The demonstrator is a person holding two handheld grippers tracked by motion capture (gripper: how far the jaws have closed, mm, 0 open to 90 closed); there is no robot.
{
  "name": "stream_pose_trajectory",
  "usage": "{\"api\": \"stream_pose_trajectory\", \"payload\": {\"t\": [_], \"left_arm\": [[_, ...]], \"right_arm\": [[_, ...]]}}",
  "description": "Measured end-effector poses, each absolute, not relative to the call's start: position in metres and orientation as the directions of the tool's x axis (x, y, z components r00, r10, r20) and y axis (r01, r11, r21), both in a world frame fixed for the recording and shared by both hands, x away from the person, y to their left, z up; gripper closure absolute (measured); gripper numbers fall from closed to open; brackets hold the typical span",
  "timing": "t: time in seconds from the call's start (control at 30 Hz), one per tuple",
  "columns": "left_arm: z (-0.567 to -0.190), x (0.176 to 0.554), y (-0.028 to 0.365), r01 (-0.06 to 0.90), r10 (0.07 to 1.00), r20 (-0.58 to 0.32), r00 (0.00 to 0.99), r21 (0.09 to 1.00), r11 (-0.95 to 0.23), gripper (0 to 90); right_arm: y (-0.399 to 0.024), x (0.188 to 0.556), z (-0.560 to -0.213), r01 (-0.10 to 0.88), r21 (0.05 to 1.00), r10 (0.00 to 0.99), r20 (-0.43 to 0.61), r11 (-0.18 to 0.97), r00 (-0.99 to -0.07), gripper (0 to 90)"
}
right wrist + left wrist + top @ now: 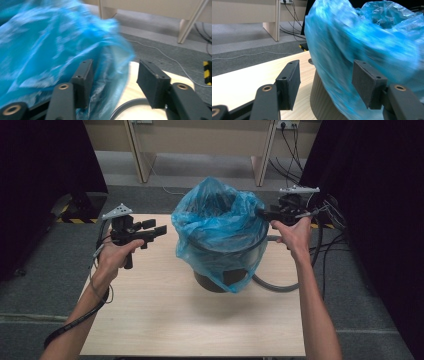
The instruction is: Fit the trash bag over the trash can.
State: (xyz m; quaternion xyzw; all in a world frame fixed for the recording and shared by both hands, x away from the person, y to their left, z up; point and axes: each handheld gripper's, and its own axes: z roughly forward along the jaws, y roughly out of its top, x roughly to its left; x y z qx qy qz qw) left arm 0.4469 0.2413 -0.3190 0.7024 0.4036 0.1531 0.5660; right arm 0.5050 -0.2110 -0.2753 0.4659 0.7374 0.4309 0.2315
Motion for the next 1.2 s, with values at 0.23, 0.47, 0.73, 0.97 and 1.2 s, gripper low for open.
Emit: {"api": "stream_pose_trajectory", "payload": {"t": [0.23,0.47,0.73,0.97,1.2], "left_arm": [[-0.315,0.452,0.25,0.402,0.765,-0.256,0.591,0.916,-0.004,39.8],[-0.317,0.456,0.253,0.416,0.779,-0.275,0.563,0.909,0.02,39.8],[-0.314,0.461,0.251,0.423,0.778,-0.304,0.549,0.904,0.055,39.0],[-0.303,0.464,0.239,0.418,0.767,-0.312,0.561,0.906,0.063,36.2],[-0.299,0.47,0.238,0.42,0.765,-0.333,0.552,0.903,0.089,36.1]], "right_arm": [[-0.204,0.48,-0.251,0.454,0.874,0.871,0.081,0.172,-0.485,39.0],[-0.188,0.442,-0.259,0.483,0.84,0.843,0.061,0.247,-0.535,39.1],[-0.195,0.481,-0.267,0.489,0.822,0.886,-0.041,0.293,-0.462,45.7],[-0.205,0.516,-0.275,0.468,0.852,0.89,0.007,0.233,-0.457,46.4],[-0.2,0.5,-0.254,0.473,0.863,0.884,0.071,0.177,-0.462,38.8]]}}
